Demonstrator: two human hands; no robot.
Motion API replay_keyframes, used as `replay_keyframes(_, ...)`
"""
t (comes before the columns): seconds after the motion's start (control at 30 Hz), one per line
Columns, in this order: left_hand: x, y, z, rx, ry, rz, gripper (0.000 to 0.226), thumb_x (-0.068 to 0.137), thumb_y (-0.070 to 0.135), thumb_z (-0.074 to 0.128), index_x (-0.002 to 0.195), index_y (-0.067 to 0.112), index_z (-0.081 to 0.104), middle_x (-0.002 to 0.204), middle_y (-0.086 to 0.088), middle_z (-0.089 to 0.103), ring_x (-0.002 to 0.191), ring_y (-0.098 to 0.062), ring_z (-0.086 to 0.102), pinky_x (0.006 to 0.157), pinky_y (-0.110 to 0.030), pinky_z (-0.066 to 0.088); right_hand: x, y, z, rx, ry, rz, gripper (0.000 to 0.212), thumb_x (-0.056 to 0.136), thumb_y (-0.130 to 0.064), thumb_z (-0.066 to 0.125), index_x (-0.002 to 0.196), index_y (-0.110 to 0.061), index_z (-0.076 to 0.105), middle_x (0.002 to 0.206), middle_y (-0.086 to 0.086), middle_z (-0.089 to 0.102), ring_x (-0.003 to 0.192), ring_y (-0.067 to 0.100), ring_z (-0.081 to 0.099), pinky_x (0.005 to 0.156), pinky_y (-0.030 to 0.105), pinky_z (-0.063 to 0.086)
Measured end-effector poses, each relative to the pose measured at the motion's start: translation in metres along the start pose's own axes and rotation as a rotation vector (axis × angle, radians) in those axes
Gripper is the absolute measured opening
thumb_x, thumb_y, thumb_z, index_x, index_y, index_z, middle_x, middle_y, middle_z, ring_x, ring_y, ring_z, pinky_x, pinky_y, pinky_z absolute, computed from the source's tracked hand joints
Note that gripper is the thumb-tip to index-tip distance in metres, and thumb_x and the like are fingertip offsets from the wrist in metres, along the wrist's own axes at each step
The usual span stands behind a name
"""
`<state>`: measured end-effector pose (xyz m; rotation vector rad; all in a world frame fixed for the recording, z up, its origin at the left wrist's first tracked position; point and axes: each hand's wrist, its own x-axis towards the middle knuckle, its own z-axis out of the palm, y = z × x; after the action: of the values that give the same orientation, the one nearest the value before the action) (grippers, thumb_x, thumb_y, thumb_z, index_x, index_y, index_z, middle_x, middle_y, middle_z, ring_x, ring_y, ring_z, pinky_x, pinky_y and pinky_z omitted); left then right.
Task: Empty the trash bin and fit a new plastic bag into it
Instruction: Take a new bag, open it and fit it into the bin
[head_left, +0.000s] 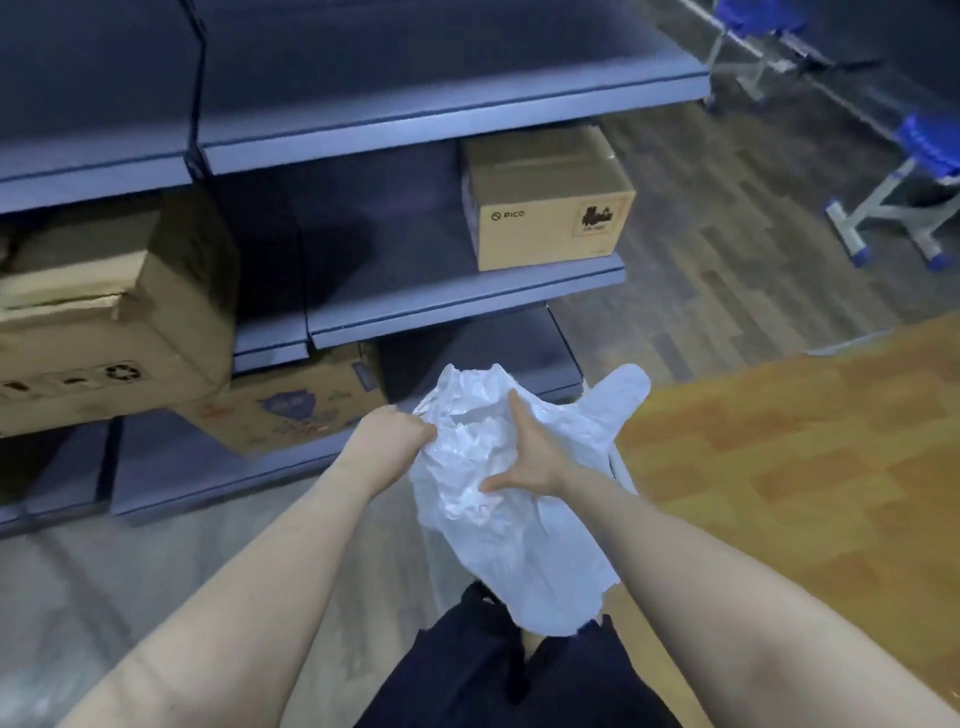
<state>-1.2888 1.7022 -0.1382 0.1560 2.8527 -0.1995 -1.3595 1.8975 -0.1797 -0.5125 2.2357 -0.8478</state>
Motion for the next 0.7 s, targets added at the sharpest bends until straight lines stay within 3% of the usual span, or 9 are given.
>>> replay_keyframes(0.1, 0.001, -0.012, 0.003, -0.031, -0.009, -0.051, 0.025, 0.079, -0.002, 0.046, 0.086, 0.019, 0.058, 0.094, -0.002, 0.068, 0.089, -0.026, 0.061, 0.092, -0.033, 0.043, 0.01, -0.006, -0.001, -0.006, -0.008, -0.033, 0.132, 0.058, -0.044, 0.086, 0.149, -0.025, -0.007, 0.154, -0.006, 0.025, 0.139, 0.017, 0.03, 0.103, 0.026, 0.034)
replay_keyframes(0.17, 0.004, -0.015, 0.003, -0.02, -0.016, -0.086, 0.026, 0.082, 0.0, 0.044, 0.091, 0.017, 0.061, 0.095, -0.002, 0.068, 0.089, -0.026, 0.062, 0.086, -0.03, 0.044, 0.011, -0.017, 0.0, 0.001, -0.009, -0.069, 0.131, 0.051, -0.055, 0.084, 0.148, -0.03, 0.0, 0.147, -0.01, 0.034, 0.134, 0.014, 0.034, 0.096, 0.021, 0.033)
replay_keyframes(0.27, 0.008, -0.013, -0.001, -0.032, -0.041, -0.153, 0.021, 0.084, 0.001, 0.041, 0.083, 0.019, 0.053, 0.094, -0.001, 0.068, 0.083, -0.026, 0.058, 0.073, -0.029, 0.038, 0.013, -0.033, 0.008, -0.083, -0.012, -0.132, 0.132, 0.045, -0.067, 0.077, 0.148, -0.027, 0.005, 0.15, -0.008, 0.03, 0.137, 0.015, 0.031, 0.102, 0.028, 0.035)
replay_keyframes(0.33, 0.01, -0.01, -0.004, -0.039, -0.062, -0.181, 0.022, 0.085, 0.002, 0.041, 0.083, 0.019, 0.053, 0.092, -0.002, 0.068, 0.084, -0.026, 0.057, 0.067, -0.027, 0.03, 0.016, -0.04, 0.018, -0.2, 0.001, -0.192, 0.127, 0.054, -0.059, 0.079, 0.149, -0.019, 0.006, 0.154, -0.002, 0.025, 0.138, 0.019, 0.029, 0.107, 0.034, 0.035)
replay_keyframes(0.4, 0.012, -0.008, -0.006, -0.049, -0.074, -0.198, 0.024, 0.085, 0.002, 0.041, 0.09, 0.016, 0.059, 0.092, -0.003, 0.068, 0.089, -0.026, 0.059, 0.066, -0.028, 0.025, 0.022, -0.044, 0.023, -0.318, 0.005, -0.183, 0.105, 0.071, -0.044, 0.074, 0.149, -0.014, 0.011, 0.153, 0.003, 0.027, 0.134, 0.024, 0.036, 0.104, 0.036, 0.039)
replay_keyframes(0.47, 0.012, -0.008, -0.007, -0.069, -0.078, -0.219, 0.024, 0.085, 0.001, 0.041, 0.092, 0.015, 0.06, 0.092, -0.002, 0.067, 0.09, -0.026, 0.059, 0.067, -0.027, 0.024, 0.03, -0.046, 0.023, -0.455, 0.008, -0.145, 0.063, 0.086, -0.022, 0.059, 0.143, -0.014, 0.032, 0.141, 0.009, 0.045, 0.122, 0.027, 0.05, 0.092, 0.034, 0.045)
replay_keyframes(0.53, 0.01, -0.01, -0.006, -0.093, -0.094, -0.244, 0.024, 0.084, -0.001, 0.041, 0.086, 0.018, 0.056, 0.081, -0.002, 0.06, 0.083, -0.028, 0.053, 0.072, -0.026, 0.032, 0.037, -0.048, 0.019, -0.542, 0.062, -0.178, 0.037, 0.085, -0.002, 0.045, 0.119, -0.012, 0.056, 0.115, 0.013, 0.063, 0.103, 0.03, 0.059, 0.075, 0.032, 0.044)
replay_keyframes(0.6, 0.008, -0.015, -0.005, -0.088, -0.134, -0.257, 0.024, 0.082, -0.004, 0.041, 0.08, 0.02, 0.046, 0.071, 0.0, 0.046, 0.076, -0.025, 0.042, 0.092, -0.03, 0.04, 0.042, -0.052, 0.013, -0.529, 0.095, -0.213, 0.035, 0.078, 0.006, 0.041, 0.102, -0.009, 0.062, 0.099, 0.014, 0.067, 0.091, 0.03, 0.06, 0.071, 0.034, 0.046)
replay_keyframes(0.7, 0.0, -0.024, 0.003, -0.128, -0.153, -0.324, 0.019, 0.089, 0.003, 0.042, 0.091, 0.018, 0.053, 0.09, -0.001, 0.061, 0.089, -0.024, 0.054, 0.114, -0.032, 0.026, 0.051, -0.052, 0.007, -0.552, 0.121, -0.274, 0.031, 0.072, 0.008, 0.041, 0.09, -0.008, 0.06, 0.088, 0.013, 0.064, 0.076, 0.027, 0.053, 0.062, 0.034, 0.041)
